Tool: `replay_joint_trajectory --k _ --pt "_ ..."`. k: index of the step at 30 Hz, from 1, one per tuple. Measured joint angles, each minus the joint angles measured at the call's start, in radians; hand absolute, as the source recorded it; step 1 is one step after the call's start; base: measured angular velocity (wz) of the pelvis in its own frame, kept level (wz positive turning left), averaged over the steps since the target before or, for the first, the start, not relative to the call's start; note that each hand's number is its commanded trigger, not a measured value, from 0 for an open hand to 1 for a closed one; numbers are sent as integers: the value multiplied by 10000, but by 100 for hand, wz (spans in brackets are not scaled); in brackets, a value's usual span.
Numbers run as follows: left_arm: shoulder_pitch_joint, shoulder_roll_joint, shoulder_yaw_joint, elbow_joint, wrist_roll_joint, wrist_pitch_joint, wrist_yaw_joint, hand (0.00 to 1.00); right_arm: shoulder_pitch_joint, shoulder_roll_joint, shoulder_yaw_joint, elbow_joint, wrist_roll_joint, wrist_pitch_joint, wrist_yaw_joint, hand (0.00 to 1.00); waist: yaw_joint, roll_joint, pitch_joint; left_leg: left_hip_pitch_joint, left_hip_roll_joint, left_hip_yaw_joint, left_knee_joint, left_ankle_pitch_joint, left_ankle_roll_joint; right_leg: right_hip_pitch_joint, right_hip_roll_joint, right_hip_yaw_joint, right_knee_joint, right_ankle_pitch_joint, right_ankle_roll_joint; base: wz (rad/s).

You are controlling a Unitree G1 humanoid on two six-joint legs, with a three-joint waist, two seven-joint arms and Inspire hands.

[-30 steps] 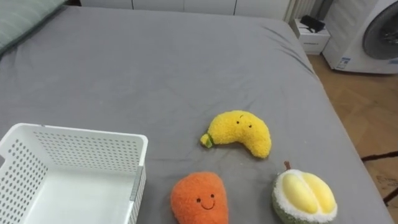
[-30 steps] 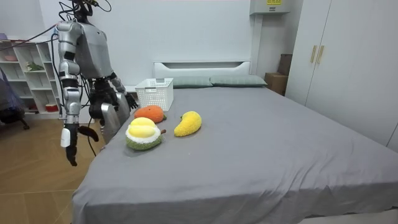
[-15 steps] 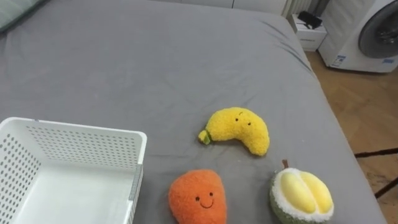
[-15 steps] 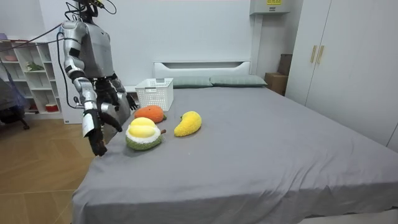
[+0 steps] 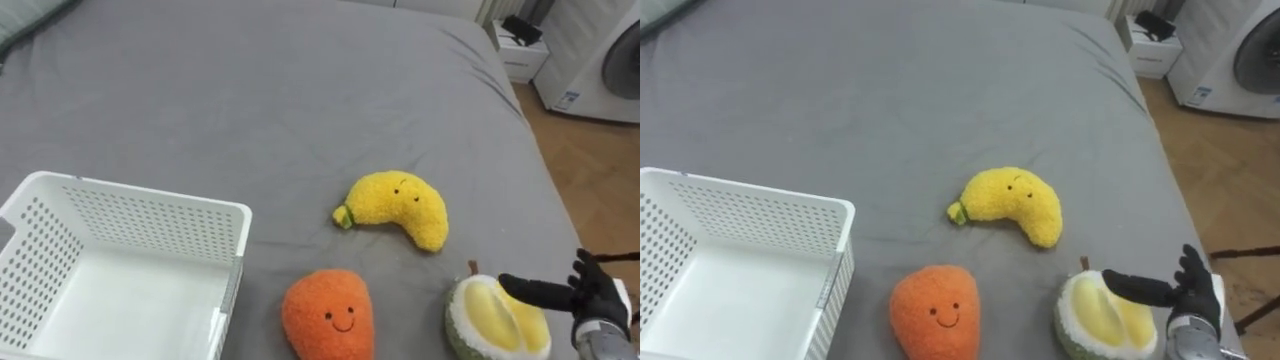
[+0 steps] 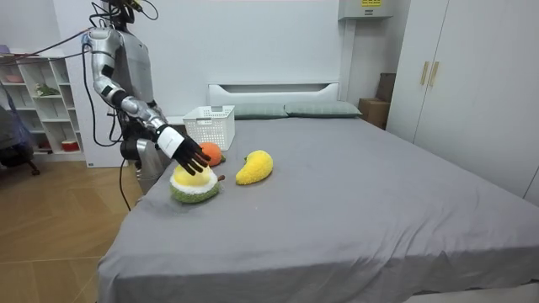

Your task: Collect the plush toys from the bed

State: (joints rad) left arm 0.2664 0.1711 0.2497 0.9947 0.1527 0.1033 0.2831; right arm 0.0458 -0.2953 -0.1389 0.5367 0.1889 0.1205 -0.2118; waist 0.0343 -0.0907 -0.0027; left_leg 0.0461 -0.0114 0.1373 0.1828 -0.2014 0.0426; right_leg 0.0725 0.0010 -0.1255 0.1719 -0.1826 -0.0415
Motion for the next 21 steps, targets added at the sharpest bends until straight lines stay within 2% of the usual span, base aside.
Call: replay_joint_trajectory --k 2,4,8,12,17,21 --pt "16 -56 0 58 0 14 -24 0 0 16 52 -282 -212 -1 133 0 0 120 -20 -36 0 -14 29 -12 20 1 -16 -55 0 20 18 7" --pt "69 -95 6 54 7 26 -34 0 -7 21 62 -400 -440 -6 222 0 13 311 -7 -50 -15 -78 30 -30 51 81 -41 -141 -6 24 28 11" --pt "192 -94 28 44 95 27 -33 0 -13 152 76 -400 -458 -5 334 0 31 333 7 -22 -24 -92 48 -31 53 136 -48 -153 -41 13 36 2" --pt "290 -153 29 43 177 28 -33 0 -12 179 94 -399 -959 -5 519 0 41 272 -12 -15 -33 -86 93 -26 58 147 -52 -144 -70 4 46 0" --pt "299 -144 4 -18 180 57 -26 0 61 174 189 201 -1900 -153 571 0 -20 33 -49 -30 -46 -181 166 -28 61 166 -54 -255 -200 20 52 5" --pt "312 -145 36 -119 416 57 -27 0 141 187 468 926 -2536 -129 842 0 5 -89 2 -70 -53 -261 178 -46 81 253 -55 -317 -185 35 64 4"
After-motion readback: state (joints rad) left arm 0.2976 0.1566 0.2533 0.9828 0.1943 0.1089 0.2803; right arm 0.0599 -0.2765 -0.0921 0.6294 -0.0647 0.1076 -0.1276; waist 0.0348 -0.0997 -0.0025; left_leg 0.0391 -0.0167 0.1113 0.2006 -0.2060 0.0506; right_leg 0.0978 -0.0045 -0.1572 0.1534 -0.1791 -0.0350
